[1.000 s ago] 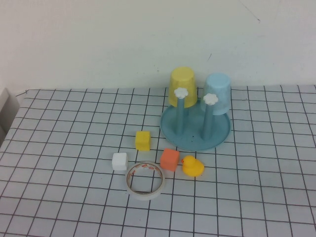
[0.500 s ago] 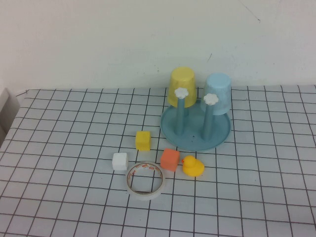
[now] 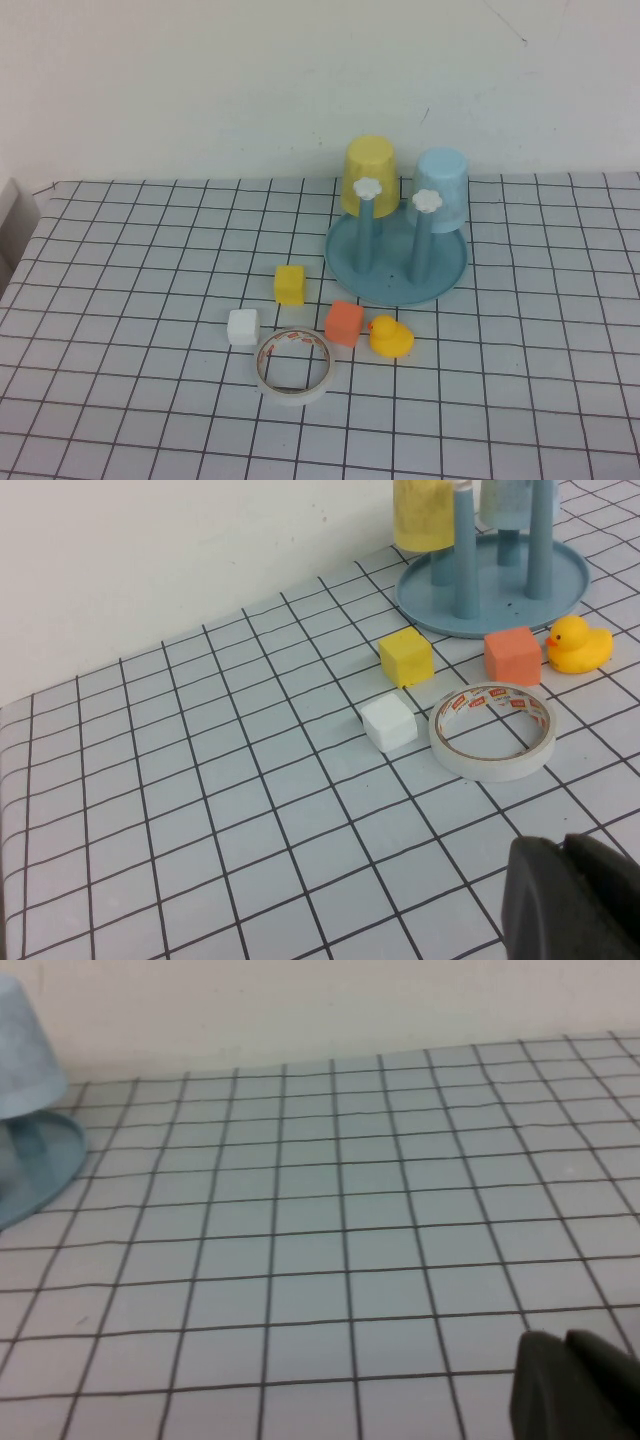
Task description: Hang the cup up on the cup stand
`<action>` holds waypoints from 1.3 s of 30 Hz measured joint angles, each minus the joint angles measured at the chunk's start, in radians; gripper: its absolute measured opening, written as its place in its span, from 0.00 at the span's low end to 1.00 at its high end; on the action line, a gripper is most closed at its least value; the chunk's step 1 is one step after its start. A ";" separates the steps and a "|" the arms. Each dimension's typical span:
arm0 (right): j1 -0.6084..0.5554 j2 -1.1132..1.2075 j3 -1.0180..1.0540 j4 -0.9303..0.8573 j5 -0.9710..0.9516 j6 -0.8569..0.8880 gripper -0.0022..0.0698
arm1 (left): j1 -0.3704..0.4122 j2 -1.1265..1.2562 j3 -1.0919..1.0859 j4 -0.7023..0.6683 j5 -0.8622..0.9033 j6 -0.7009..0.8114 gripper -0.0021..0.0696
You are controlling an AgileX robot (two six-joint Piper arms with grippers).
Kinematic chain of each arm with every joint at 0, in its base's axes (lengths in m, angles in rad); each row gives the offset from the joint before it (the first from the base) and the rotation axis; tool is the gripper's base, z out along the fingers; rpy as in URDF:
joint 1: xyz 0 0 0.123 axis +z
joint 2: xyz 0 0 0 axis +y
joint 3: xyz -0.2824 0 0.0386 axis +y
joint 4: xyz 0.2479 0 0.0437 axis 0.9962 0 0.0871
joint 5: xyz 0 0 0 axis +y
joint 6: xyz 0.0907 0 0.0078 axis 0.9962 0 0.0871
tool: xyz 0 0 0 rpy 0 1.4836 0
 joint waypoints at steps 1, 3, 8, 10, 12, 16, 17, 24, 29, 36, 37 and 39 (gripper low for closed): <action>-0.013 0.000 0.000 0.000 0.003 0.000 0.03 | 0.000 0.000 0.000 0.000 0.000 0.000 0.03; -0.037 0.000 0.000 0.000 0.003 0.000 0.03 | 0.000 0.000 0.000 0.000 0.000 0.000 0.03; -0.047 0.000 0.000 0.000 0.005 0.002 0.03 | 0.000 0.000 0.000 0.000 0.000 0.000 0.03; -0.036 0.000 0.000 0.000 0.005 0.002 0.03 | 0.000 0.000 0.000 0.000 0.000 0.000 0.03; -0.022 0.000 0.000 0.000 0.005 0.002 0.03 | 0.000 0.000 0.000 0.000 0.000 0.000 0.03; 0.007 0.000 0.000 0.007 0.007 0.002 0.03 | 0.000 0.000 0.000 0.000 0.000 0.000 0.03; 0.011 0.000 0.000 0.013 0.012 0.002 0.03 | 0.000 0.000 0.000 0.000 0.000 0.000 0.03; 0.038 0.000 -0.002 0.028 0.020 0.002 0.03 | 0.000 0.000 0.000 0.000 0.000 0.000 0.03; 0.058 0.000 -0.002 0.030 0.022 0.002 0.03 | 0.000 0.000 0.000 0.000 0.000 0.000 0.03; 0.058 0.000 -0.004 0.034 0.028 0.000 0.03 | 0.000 0.000 0.000 0.000 0.000 0.000 0.03; 0.058 0.000 -0.004 0.034 0.028 0.000 0.03 | 0.000 0.000 0.000 0.000 0.000 0.000 0.03; 0.058 0.000 -0.004 0.034 0.030 0.000 0.03 | 0.000 0.000 0.000 0.000 0.000 0.000 0.03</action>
